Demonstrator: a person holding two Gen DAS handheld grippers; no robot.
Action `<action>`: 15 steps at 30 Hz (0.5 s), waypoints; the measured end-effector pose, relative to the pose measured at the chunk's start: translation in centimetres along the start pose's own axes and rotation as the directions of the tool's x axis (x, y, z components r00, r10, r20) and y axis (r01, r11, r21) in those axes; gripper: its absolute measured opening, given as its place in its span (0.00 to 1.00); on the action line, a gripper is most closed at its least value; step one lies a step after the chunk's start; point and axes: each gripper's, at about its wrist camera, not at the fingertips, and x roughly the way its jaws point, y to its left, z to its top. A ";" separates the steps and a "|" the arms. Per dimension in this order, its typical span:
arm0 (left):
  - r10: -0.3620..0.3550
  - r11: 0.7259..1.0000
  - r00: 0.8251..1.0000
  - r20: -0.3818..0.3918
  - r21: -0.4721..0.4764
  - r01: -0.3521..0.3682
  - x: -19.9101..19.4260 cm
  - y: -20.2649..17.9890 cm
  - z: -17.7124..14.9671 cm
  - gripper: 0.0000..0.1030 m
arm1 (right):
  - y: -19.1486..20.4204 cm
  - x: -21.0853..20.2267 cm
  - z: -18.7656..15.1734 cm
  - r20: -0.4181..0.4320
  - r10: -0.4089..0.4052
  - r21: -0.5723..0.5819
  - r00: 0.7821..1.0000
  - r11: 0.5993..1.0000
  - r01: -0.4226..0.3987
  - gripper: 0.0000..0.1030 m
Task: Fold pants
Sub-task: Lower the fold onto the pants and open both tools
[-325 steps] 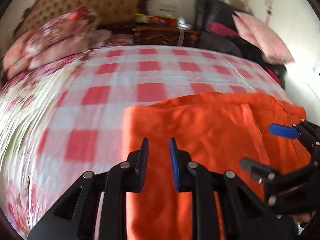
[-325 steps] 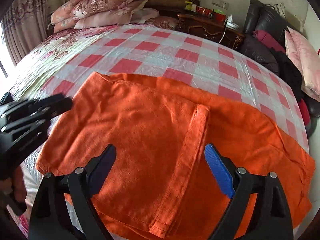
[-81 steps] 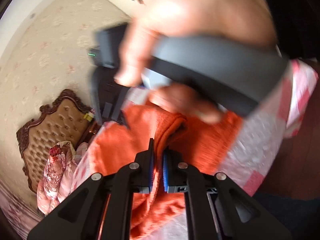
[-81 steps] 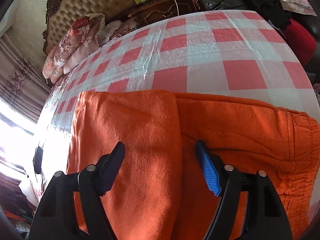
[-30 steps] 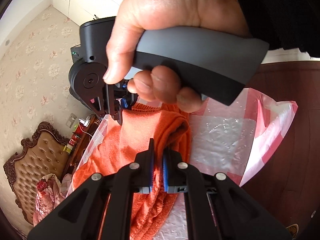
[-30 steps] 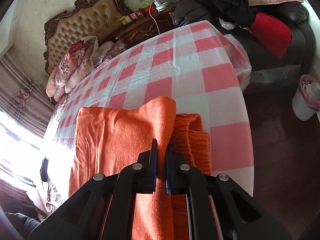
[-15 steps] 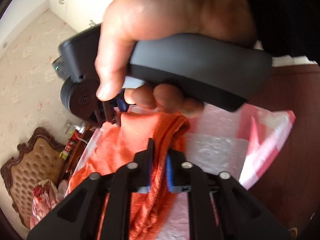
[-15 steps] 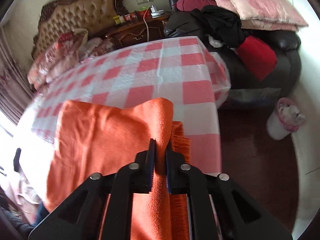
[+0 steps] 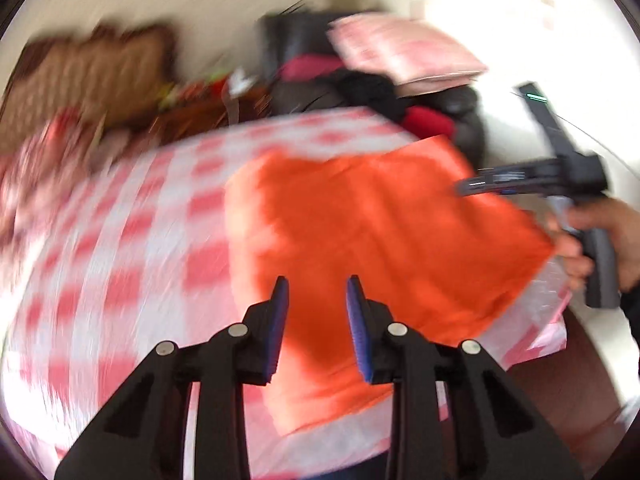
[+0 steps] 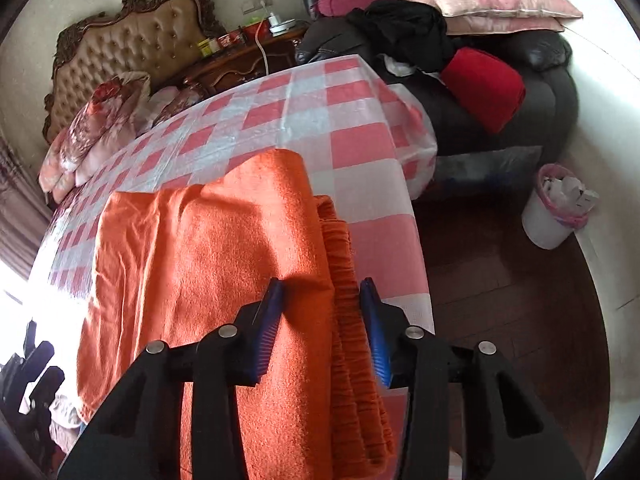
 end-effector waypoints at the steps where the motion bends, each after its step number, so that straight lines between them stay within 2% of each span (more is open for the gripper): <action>1: -0.004 0.998 0.999 -0.033 -0.062 0.002 0.0 1.5 -0.5 0.31 | 0.2 -0.1 -0.2 0.010 -0.007 -0.002 1.000 1.000 0.007 0.38; 2: -0.021 0.992 0.998 -0.067 -0.125 0.012 0.3 3.1 -0.5 0.37 | 0.2 -0.1 -0.3 0.017 -0.009 0.001 1.000 1.000 0.009 0.38; 3: -0.081 0.978 0.991 -0.110 -0.199 0.058 0.8 4.4 -1.0 0.40 | 0.1 -0.1 -0.5 0.023 -0.007 0.012 1.000 1.000 0.006 0.38; 6: -0.156 0.952 0.973 -0.170 -0.289 0.102 1.8 6.7 -1.5 0.41 | 0.0 -0.1 -0.9 0.043 0.000 0.056 0.999 0.998 -0.002 0.38; 7: -0.180 0.948 0.967 -0.182 -0.295 0.121 2.1 6.7 -1.7 0.39 | 0.0 0.0 -0.8 0.046 -0.003 0.060 0.999 0.998 0.000 0.38; 8: -0.199 0.945 0.963 -0.180 -0.294 0.141 2.2 6.6 -1.7 0.26 | 0.1 0.1 -0.6 0.049 -0.007 0.062 0.999 0.998 0.004 0.38; 10: -0.218 0.951 0.960 -0.175 -0.260 0.168 3.0 6.5 -1.3 0.13 | 0.2 0.3 -0.4 0.051 -0.007 0.068 0.999 0.998 0.003 0.38; 12: -0.188 0.962 0.968 -0.168 -0.232 0.146 3.7 6.7 -0.8 0.12 | 0.3 0.6 0.0 0.049 -0.008 0.075 0.999 0.997 0.004 0.38; 15: -0.186 0.964 0.965 -0.182 -0.222 0.144 4.9 7.0 -0.8 0.16 | 0.5 0.8 0.3 0.041 -0.024 0.068 0.999 0.997 0.021 0.38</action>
